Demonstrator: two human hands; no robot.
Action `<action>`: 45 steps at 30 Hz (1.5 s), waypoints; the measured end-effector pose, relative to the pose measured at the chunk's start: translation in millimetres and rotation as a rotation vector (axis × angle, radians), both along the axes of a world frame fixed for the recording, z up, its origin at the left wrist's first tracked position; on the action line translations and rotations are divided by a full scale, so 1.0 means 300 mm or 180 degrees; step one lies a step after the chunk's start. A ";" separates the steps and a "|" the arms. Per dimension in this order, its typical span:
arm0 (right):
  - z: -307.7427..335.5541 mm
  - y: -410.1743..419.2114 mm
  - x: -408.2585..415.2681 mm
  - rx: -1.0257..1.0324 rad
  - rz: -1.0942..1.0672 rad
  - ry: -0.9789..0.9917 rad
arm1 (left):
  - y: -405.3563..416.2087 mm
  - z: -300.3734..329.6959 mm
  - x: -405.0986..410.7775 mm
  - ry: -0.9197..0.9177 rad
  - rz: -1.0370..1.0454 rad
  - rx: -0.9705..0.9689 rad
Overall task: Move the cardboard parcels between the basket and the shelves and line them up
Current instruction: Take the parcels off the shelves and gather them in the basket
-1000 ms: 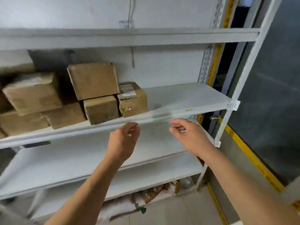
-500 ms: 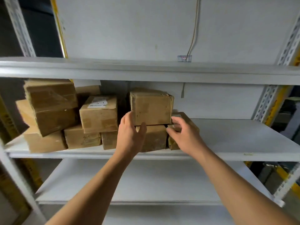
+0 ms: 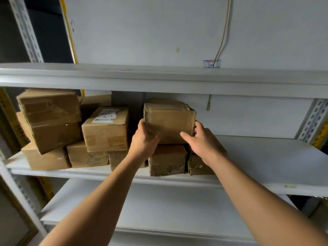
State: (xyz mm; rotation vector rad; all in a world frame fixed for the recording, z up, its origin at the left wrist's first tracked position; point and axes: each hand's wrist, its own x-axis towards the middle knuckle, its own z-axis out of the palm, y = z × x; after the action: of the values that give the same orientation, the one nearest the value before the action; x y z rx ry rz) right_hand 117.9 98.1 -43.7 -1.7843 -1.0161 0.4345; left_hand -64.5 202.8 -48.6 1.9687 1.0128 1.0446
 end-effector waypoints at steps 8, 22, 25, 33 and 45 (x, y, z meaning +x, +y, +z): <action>-0.010 -0.100 -0.006 0.0614 0.0033 0.0234 | -0.031 -0.037 -0.019 -0.0404 0.0017 0.0620; 0.078 -0.584 -0.016 0.1475 -0.0785 0.0123 | -0.307 0.032 0.072 -0.0870 -0.1731 -0.0319; 0.047 -0.726 0.012 0.1439 -0.1055 0.0089 | -0.408 0.010 0.153 -0.0864 -0.2201 -0.0649; -0.173 -1.033 -0.009 0.1775 -0.2154 0.1065 | -0.794 -0.158 0.380 -0.1250 -0.2598 -0.2149; -0.563 -1.847 -0.158 0.2158 -0.2788 0.2122 | -1.554 -0.455 0.459 0.0466 -0.3374 -0.2446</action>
State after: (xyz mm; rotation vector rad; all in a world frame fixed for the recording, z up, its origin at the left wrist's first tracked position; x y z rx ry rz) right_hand 70.6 -456.2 -212.4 -1.1582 0.1349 0.0772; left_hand 73.3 -263.5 -185.1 1.5436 0.2256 -0.0897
